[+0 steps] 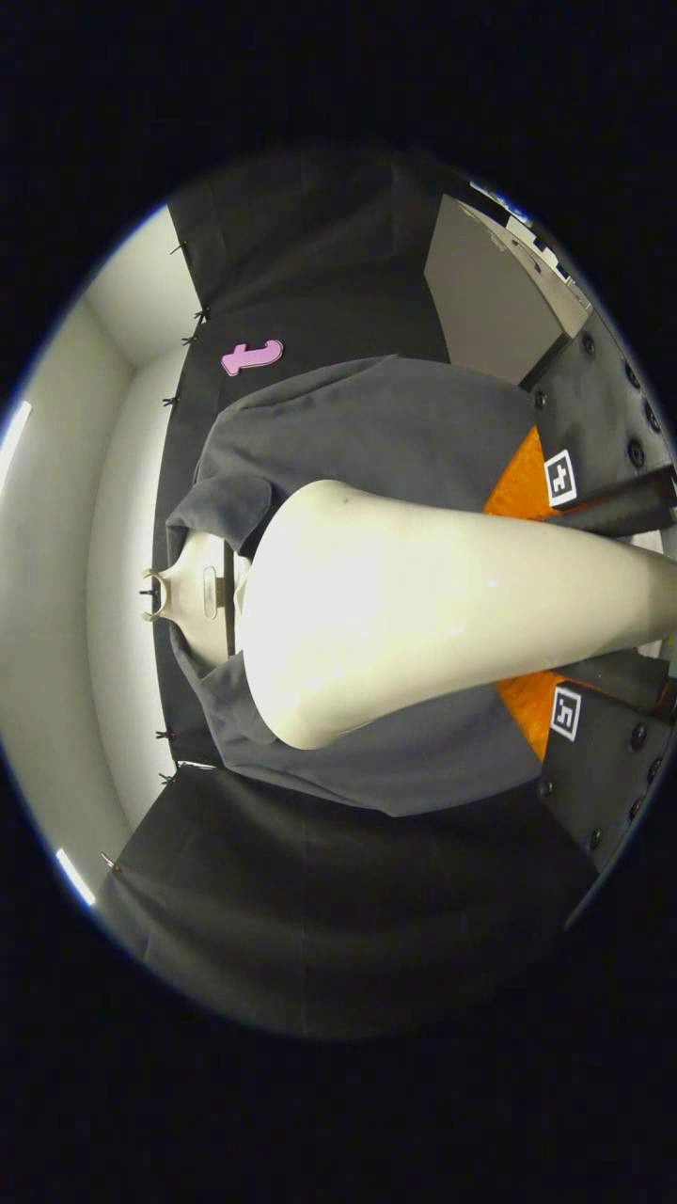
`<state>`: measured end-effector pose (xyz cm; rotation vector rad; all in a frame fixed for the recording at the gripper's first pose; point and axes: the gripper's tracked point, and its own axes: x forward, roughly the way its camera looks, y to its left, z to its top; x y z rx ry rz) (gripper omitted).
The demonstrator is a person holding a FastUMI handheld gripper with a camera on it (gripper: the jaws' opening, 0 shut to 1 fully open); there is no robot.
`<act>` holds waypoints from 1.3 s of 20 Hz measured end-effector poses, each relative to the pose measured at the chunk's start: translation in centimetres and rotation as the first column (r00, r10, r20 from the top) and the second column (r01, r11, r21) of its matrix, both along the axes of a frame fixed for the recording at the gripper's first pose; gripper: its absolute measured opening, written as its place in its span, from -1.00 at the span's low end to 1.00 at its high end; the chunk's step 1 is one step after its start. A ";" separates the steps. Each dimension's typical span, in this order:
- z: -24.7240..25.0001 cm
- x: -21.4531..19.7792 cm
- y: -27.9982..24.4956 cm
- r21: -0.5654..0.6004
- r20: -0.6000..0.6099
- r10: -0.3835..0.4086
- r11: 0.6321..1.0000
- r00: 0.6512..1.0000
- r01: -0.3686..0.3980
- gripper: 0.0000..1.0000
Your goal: Iron the clothes twice with a garment steamer, once on the left side and once on the right side.
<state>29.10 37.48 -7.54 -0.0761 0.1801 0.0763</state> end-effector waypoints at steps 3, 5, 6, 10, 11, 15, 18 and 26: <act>2.5 2.7 2.3 -0.006 0.034 0.024 1.000 0.999 -0.023 0.11; 2.6 4.1 3.2 -0.022 0.024 0.021 1.000 0.999 -0.020 0.11; 2.3 4.8 3.8 -0.018 0.010 0.023 1.000 1.000 -0.023 0.11; 0.9 6.6 5.4 -0.022 -0.025 0.037 0.999 0.999 -0.037 0.10; 0.4 6.8 5.6 -0.026 -0.039 0.040 0.999 0.998 -0.041 0.11; -1.4 7.5 6.4 -0.032 -0.089 0.047 0.998 0.995 -0.050 0.11; -2.3 7.6 6.7 -0.044 -0.108 0.050 0.998 0.993 -0.055 0.11; -4.3 6.3 7.3 -0.043 -0.135 0.073 0.996 0.988 -0.079 0.11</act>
